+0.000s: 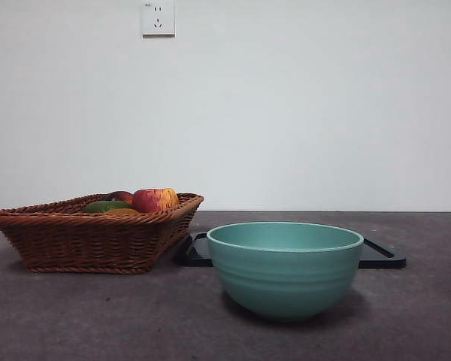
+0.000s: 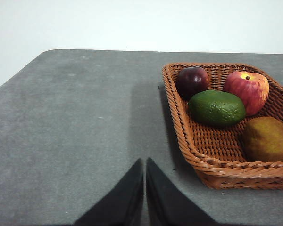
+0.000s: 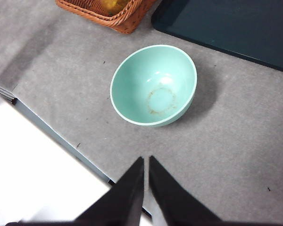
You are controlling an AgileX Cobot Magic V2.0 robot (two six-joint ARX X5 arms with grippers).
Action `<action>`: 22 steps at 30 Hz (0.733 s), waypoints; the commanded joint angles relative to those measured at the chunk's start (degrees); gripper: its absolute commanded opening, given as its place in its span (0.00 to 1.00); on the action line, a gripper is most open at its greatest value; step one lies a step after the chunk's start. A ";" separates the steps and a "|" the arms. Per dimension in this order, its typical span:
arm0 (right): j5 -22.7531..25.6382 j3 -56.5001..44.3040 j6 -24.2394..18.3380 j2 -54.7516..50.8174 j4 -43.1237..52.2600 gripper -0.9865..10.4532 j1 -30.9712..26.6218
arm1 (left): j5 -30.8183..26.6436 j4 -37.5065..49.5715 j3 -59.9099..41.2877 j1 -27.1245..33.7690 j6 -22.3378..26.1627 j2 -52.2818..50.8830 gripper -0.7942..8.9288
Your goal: Pick up the wifruite, put it on the bowl, pick up the plate, put it on desk
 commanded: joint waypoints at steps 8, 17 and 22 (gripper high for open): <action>0.04 0.85 -0.52 0.11 0.59 0.09 0.44 | -0.11 -0.44 -1.18 0.15 -0.55 -0.09 0.09; 9.40 0.61 -9.40 -2.36 9.22 0.09 -3.48 | -0.11 -0.46 -1.18 0.15 -0.52 -0.09 0.09; 10.78 -2.40 -14.36 -5.99 21.94 0.09 -14.10 | -0.11 -0.48 -1.18 0.15 -0.52 -0.09 0.09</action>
